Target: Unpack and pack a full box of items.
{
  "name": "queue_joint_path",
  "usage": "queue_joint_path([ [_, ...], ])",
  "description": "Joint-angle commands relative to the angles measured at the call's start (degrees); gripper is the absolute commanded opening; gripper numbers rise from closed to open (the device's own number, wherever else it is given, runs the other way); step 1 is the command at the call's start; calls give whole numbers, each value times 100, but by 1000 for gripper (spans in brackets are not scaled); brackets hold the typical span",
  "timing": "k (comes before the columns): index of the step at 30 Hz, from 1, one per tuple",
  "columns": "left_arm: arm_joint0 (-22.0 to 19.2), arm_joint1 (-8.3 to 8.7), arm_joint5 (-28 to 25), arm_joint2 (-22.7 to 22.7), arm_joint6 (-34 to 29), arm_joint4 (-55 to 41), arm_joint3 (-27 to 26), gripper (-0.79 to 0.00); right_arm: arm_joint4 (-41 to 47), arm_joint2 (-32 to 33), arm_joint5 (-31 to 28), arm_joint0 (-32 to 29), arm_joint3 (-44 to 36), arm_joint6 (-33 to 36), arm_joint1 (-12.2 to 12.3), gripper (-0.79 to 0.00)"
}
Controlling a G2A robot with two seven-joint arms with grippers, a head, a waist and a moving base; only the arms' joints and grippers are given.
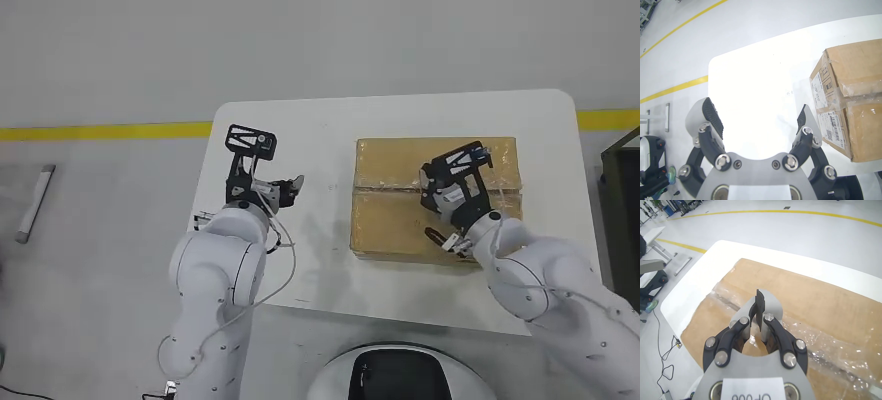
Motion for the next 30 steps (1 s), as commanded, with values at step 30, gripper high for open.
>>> queue_joint_path([
  [30,-377,-64,-32,377,109,-114,428,0,-1291,1771,-1099,-1660,-413,-657,148,-785],
])
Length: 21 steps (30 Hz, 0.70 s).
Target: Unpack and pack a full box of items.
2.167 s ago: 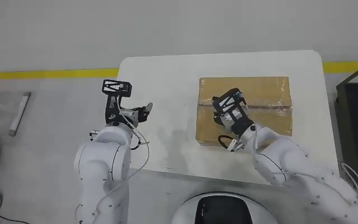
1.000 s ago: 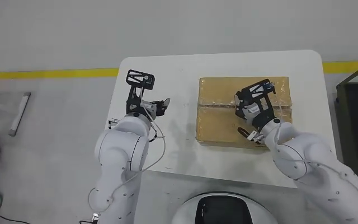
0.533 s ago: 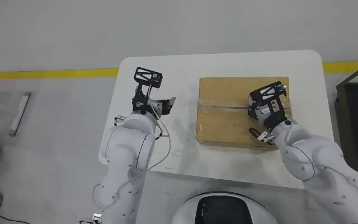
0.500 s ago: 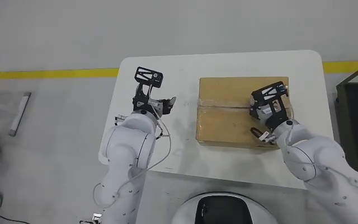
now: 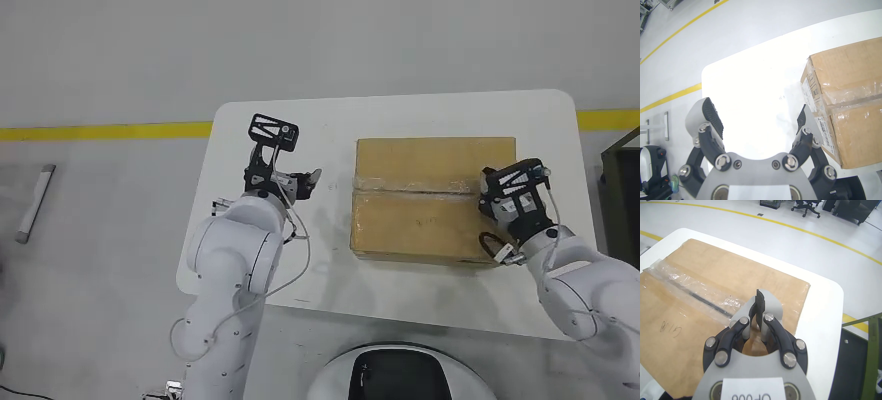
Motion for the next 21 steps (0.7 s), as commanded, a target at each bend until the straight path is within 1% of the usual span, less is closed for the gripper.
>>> queue_joint_path([
  [1,-2,-2,3,4,18,-13,17,0,-38,134,-47,-91,-24,-86,5,-785],
  [9,7,-8,10,12,78,-71,38,0,-187,631,-157,-508,-145,-440,7,-785],
  [15,28,-9,-26,41,112,-84,-4,0,585,1054,173,-682,-410,-1046,-58,-785],
  [18,28,-9,-26,41,112,-84,-4,0,682,956,113,-665,-484,-1071,-78,-785],
  [21,28,-9,-26,41,112,-84,-4,0,391,595,-55,-569,-467,-1082,-91,-785],
])
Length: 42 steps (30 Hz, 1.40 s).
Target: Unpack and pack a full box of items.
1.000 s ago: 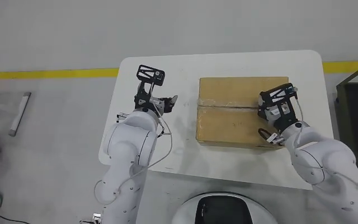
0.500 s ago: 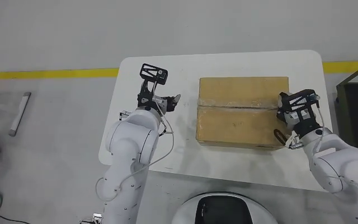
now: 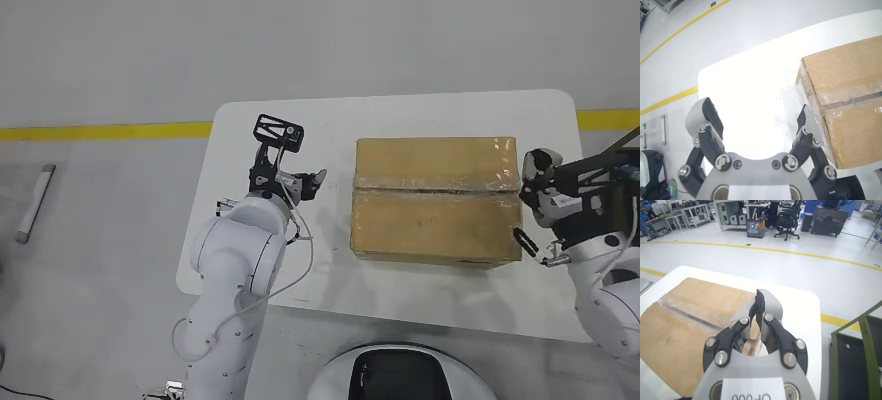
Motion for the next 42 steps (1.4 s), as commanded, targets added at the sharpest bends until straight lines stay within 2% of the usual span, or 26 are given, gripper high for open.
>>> queue_joint_path([
  [1,0,0,0,0,0,0,0,0,-284,-254,-127,56,83,-6,-5,-785],
  [7,0,0,0,0,0,0,0,0,-830,-640,-267,191,511,176,-28,-785],
  [13,0,0,0,0,0,0,0,0,-708,-532,-312,230,643,341,-46,-785],
  [17,82,7,-73,-6,234,-35,3,0,-413,-297,-237,125,401,46,-67,-785],
  [23,41,2,-141,110,721,51,-2,0,361,611,-90,-260,49,-718,-101,-785],
  [28,167,-19,38,230,1631,35,29,0,1000,1687,-351,-895,84,-1567,-141,-785],
  [32,311,-9,-20,290,2218,207,35,0,1295,2405,-704,-1493,137,-1998,-189,-785],
  [34,428,-8,174,267,2444,332,83,0,1421,2667,-814,-1736,151,-2125,-218,-782],
  [35,494,-16,320,241,2544,250,100,0,1500,2753,-843,-1831,134,-2133,-232,-517],
  [36,542,-23,424,217,2620,167,106,0,1558,2813,-850,-1914,101,-2079,-244,-305],
  [37,565,-24,463,202,2637,149,115,0,1558,2813,-850,-1914,101,-2079,-244,0],
  [38,565,-24,463,202,2637,149,115,0,1558,2813,-850,-1914,101,-2079,-244,0],
  [39,559,-24,448,207,2634,163,114,0,1561,2819,-854,-1922,103,-2087,-245,-730],
  [42,567,-25,468,200,2641,144,115,0,1560,2815,-851,-1916,100,-2076,-245,-521],
])
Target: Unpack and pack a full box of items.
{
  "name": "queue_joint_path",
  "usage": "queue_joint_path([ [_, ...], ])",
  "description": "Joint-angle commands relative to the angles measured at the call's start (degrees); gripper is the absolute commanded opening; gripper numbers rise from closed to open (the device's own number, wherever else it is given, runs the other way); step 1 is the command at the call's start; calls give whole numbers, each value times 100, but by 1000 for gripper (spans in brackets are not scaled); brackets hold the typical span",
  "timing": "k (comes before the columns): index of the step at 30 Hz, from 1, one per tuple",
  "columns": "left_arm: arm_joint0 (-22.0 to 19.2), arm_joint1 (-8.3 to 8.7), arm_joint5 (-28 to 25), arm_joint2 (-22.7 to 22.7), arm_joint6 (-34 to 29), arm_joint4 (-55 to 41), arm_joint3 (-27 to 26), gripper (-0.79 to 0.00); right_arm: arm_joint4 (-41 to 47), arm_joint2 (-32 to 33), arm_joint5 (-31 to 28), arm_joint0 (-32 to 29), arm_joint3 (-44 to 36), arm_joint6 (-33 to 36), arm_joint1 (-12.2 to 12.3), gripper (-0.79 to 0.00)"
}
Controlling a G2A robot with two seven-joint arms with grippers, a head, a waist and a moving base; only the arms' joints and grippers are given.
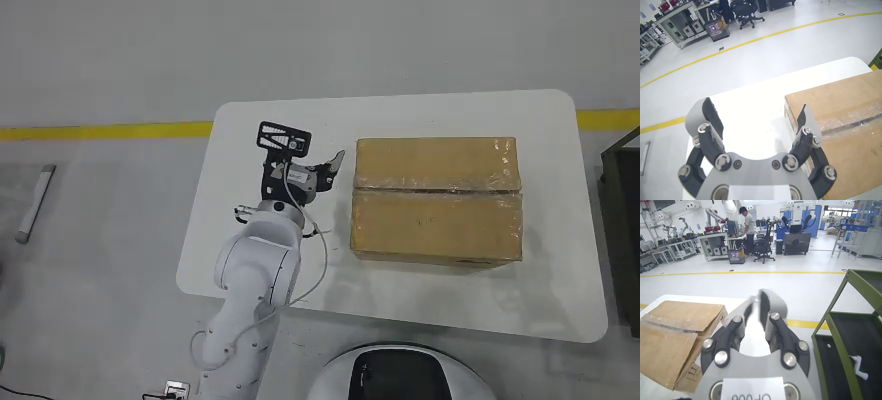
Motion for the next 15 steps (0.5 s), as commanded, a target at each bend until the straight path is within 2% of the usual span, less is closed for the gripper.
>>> queue_joint_path([
  [1,0,0,0,0,0,0,0,-1,0,0,0,0,0,0,0,-466],
  [4,-1,0,-2,1,-2,2,-1,-1,-1,-1,0,0,1,-2,0,-274],
  [8,-1,0,-2,1,-2,2,-1,0,-1,0,0,0,1,-2,0,-106],
  [11,-1,0,-2,1,-1,2,-1,-1,-1,0,0,0,1,-2,0,-31],
  [15,-1,0,-2,1,-1,2,-1,0,-1,0,0,0,1,-2,0,-1],
])
